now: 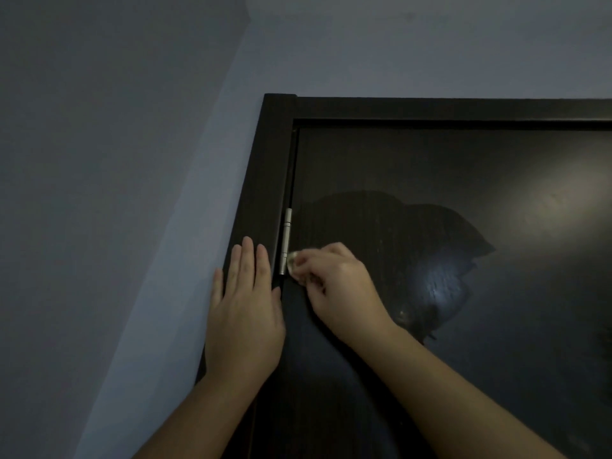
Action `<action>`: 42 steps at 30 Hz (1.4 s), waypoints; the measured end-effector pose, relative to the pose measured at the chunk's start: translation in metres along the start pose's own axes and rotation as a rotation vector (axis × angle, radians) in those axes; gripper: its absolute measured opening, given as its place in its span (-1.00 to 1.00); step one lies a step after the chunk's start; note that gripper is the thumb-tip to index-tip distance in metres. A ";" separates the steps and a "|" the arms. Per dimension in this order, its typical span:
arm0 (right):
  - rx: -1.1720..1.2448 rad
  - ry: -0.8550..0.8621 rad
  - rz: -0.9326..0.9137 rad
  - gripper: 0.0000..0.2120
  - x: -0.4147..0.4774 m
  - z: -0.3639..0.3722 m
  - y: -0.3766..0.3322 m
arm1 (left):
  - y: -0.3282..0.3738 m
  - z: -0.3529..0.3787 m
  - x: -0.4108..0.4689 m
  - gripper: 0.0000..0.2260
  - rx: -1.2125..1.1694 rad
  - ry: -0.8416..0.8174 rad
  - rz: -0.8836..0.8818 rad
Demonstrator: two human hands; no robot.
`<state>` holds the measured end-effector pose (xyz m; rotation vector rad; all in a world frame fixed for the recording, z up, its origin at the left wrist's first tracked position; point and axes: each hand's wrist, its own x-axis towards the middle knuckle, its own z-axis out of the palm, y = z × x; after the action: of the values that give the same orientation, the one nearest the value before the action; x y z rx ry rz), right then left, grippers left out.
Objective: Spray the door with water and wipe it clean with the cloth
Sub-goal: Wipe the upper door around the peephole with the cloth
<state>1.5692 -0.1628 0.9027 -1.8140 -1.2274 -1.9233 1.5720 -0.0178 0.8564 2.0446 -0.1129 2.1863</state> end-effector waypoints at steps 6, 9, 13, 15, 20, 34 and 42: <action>-0.044 0.157 0.108 -0.77 -0.007 -0.011 0.015 | -0.003 0.004 -0.003 -0.46 0.095 0.003 -0.010; -0.033 0.049 0.085 -0.79 -0.018 -0.001 -0.006 | -0.002 0.002 -0.008 -0.44 0.098 -0.008 -0.008; 0.001 0.016 -0.047 -0.81 -0.050 -0.021 0.009 | -0.004 0.001 -0.019 -0.46 0.083 -0.027 -0.012; -0.018 0.139 0.063 -0.79 -0.042 -0.027 0.022 | -0.003 0.001 -0.022 -0.45 0.083 -0.035 -0.016; 0.000 0.008 0.027 -0.77 -0.064 -0.021 0.008 | -0.004 0.000 -0.029 -0.45 0.083 -0.049 -0.026; -0.112 0.166 0.075 -0.77 -0.118 -0.087 0.052 | -0.002 0.002 -0.040 -0.44 0.095 -0.045 -0.033; -0.131 0.331 0.280 -0.75 -0.069 -0.077 0.068 | -0.003 0.002 -0.042 -0.44 0.078 -0.050 -0.034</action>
<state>1.5734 -0.2838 0.8764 -1.5416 -0.7171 -2.0689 1.5771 -0.0173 0.8148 2.1266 0.0016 2.1521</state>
